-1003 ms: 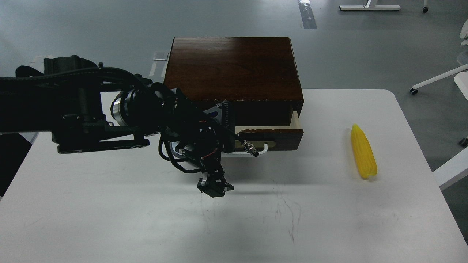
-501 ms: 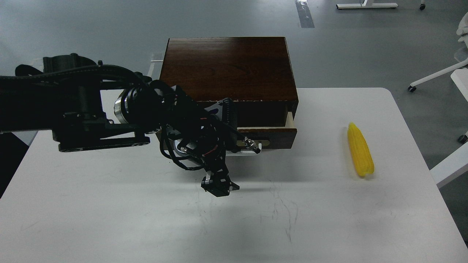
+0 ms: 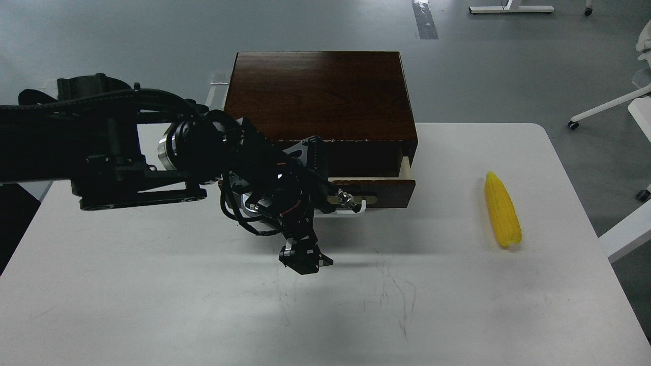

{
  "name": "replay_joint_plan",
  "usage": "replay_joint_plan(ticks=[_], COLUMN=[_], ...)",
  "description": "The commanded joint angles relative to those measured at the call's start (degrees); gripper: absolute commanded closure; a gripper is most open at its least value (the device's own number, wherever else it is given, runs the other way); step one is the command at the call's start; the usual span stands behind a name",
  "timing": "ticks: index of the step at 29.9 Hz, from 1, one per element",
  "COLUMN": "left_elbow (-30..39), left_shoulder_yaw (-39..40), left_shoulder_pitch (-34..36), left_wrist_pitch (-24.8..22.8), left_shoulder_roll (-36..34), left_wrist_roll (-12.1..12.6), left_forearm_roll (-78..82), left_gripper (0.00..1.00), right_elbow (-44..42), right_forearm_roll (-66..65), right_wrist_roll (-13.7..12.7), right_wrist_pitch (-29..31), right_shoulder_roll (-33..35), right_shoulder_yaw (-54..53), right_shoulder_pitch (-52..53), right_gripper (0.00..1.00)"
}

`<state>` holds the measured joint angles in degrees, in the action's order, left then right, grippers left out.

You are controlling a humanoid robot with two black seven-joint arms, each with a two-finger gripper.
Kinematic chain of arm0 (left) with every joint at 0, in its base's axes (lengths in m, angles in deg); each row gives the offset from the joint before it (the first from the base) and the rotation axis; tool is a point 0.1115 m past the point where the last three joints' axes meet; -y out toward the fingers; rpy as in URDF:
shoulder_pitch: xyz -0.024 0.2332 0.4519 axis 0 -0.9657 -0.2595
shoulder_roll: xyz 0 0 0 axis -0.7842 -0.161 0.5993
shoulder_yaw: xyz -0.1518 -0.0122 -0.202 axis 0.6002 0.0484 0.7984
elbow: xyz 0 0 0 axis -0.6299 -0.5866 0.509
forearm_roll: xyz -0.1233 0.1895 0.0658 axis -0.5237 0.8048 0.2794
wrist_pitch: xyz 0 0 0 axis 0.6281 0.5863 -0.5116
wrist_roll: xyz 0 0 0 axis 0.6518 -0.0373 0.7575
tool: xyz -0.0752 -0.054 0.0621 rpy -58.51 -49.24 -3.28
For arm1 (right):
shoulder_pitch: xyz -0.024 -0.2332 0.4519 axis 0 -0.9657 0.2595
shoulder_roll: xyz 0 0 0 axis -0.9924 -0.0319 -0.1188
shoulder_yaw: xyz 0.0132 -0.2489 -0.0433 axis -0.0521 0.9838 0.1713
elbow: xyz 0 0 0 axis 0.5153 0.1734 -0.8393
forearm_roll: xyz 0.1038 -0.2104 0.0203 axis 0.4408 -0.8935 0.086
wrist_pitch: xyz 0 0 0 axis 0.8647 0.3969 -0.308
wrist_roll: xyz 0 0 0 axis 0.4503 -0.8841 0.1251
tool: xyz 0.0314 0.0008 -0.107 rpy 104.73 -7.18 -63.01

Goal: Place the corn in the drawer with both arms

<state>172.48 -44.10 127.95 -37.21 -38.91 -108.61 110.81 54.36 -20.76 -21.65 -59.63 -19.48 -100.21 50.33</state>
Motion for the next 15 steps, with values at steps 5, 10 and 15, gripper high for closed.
replay_joint_plan(ticks=[5, 10, 15], left_elbow=[0.57, -1.45, -5.74], left_shoulder_yaw=[3.78, 9.59, 15.55], left_shoulder_pitch=[2.15, 2.42, 0.67], left_wrist_pitch=[0.02, 0.02, 0.02], left_shoulder_roll=[0.03, -2.51, -8.83], left_wrist_roll=[-0.22, 0.04, -0.13], left_forearm_roll=[-5.25, -18.96, -30.1], left_gripper=[0.03, 0.03, 0.03], right_elbow=[0.0, 0.18, 0.61], right_forearm_roll=[0.0, 0.0, -0.26], right_wrist_roll=[0.0, 0.26, 0.18], right_wrist_pitch=[0.0, 0.0, 0.0], right_shoulder_roll=[0.0, 1.23, 3.42], right_shoulder_yaw=[0.06, 0.15, 0.94], right_shoulder_pitch=[-0.09, -0.36, -0.36], right_gripper=[0.0, 0.0, 0.0])
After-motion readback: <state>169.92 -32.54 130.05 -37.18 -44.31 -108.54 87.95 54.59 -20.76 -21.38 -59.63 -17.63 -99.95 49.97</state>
